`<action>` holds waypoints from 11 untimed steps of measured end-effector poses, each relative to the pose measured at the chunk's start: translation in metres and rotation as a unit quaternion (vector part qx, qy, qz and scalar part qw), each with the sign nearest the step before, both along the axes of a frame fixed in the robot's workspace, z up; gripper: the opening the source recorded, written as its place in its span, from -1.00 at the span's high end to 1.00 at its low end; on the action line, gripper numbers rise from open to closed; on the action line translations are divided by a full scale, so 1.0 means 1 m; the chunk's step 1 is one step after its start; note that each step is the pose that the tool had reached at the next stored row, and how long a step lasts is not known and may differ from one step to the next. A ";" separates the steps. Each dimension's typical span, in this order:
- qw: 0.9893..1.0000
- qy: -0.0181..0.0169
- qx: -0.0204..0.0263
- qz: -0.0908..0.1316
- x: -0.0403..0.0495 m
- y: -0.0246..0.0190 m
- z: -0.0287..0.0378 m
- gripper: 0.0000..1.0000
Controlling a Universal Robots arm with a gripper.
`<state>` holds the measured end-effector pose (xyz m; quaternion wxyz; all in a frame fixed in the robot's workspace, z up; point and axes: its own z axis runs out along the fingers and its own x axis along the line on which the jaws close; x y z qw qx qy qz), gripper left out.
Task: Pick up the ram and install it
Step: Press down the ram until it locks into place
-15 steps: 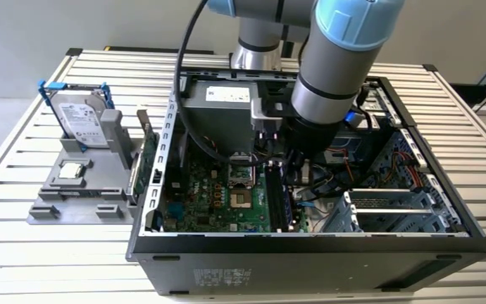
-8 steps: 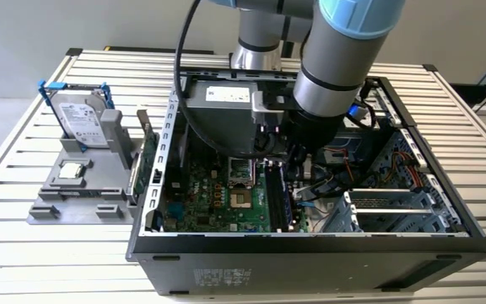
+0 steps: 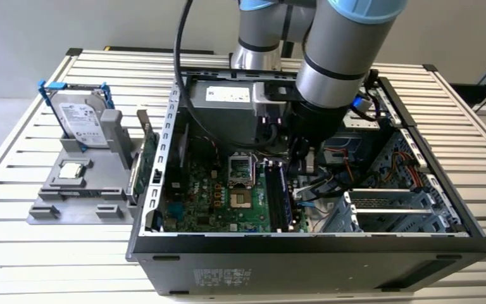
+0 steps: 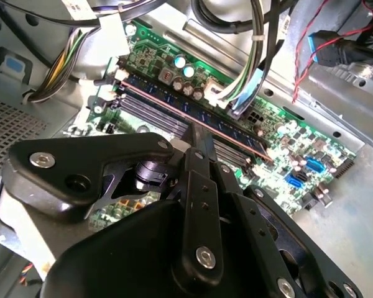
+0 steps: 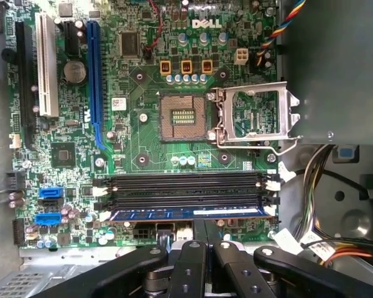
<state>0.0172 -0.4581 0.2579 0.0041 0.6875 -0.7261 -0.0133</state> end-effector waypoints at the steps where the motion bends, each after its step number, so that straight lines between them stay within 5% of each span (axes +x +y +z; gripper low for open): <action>1: 1.000 0.000 0.000 0.000 0.0000 0.0000 0.0010 1.00; 11: 1.000 0.000 0.000 0.000 0.0000 0.0000 0.0126 1.00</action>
